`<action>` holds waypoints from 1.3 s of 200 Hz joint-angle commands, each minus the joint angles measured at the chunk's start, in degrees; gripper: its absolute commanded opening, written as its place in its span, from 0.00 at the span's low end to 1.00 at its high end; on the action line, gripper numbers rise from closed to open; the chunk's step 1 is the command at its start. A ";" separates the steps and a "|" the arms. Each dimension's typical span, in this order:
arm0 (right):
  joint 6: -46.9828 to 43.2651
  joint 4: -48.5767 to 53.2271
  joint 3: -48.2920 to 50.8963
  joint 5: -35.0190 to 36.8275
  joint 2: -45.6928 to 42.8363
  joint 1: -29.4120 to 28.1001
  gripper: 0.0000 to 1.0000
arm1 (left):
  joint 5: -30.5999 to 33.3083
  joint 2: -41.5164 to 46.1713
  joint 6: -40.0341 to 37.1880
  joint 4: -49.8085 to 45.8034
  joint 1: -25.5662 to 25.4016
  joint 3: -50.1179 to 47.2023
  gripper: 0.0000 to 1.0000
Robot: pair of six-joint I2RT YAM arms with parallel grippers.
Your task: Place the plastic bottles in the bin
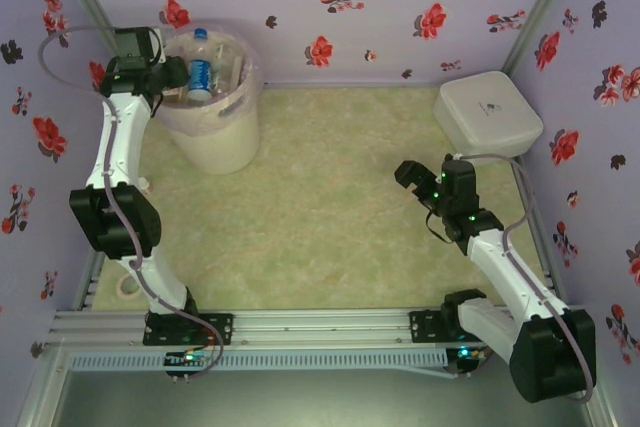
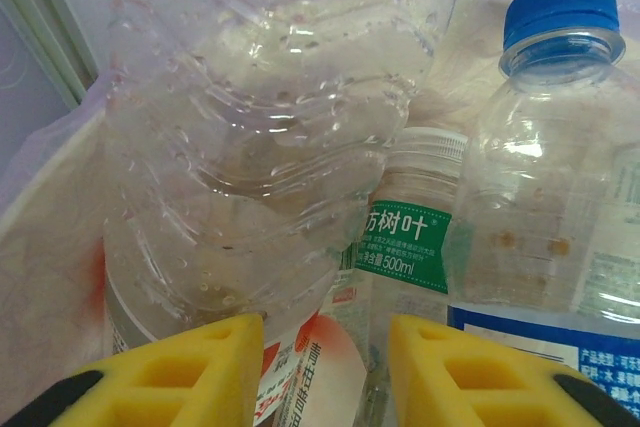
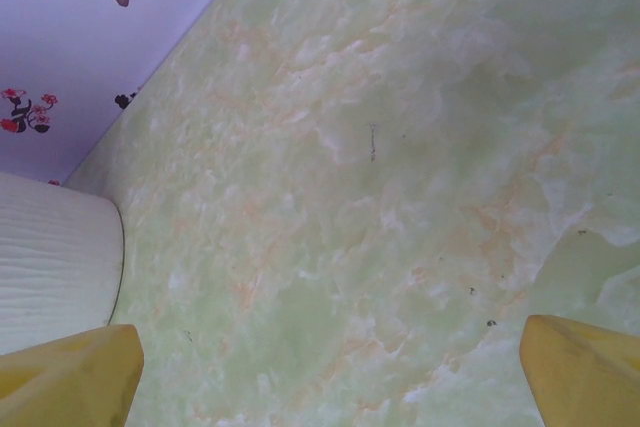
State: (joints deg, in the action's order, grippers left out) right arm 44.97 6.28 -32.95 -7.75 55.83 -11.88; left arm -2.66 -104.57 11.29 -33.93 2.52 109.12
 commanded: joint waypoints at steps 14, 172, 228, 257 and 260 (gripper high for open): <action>-1.70 -0.91 -2.13 -0.43 -0.33 0.28 0.97 | -4.40 -1.21 0.32 -3.51 -0.76 2.41 0.44; -33.83 6.24 -10.25 25.08 7.34 0.37 1.00 | 6.40 57.07 1.64 19.49 -3.23 -61.92 1.00; -41.13 -10.48 -0.08 34.02 8.67 0.52 1.00 | 13.39 49.02 0.76 39.57 -5.16 -78.52 1.00; -45.02 -20.76 3.89 32.74 11.74 0.53 1.00 | 15.53 42.44 -4.20 47.88 -5.25 -80.72 1.00; -45.25 -22.60 4.47 32.71 12.02 0.58 1.00 | 15.57 41.60 -4.66 48.55 -5.25 -80.80 1.00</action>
State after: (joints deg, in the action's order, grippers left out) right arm 4.95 -3.20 -31.77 22.79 65.98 -11.86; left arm 9.30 -59.07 11.18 1.76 -2.39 29.32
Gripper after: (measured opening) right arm 0.995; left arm 0.996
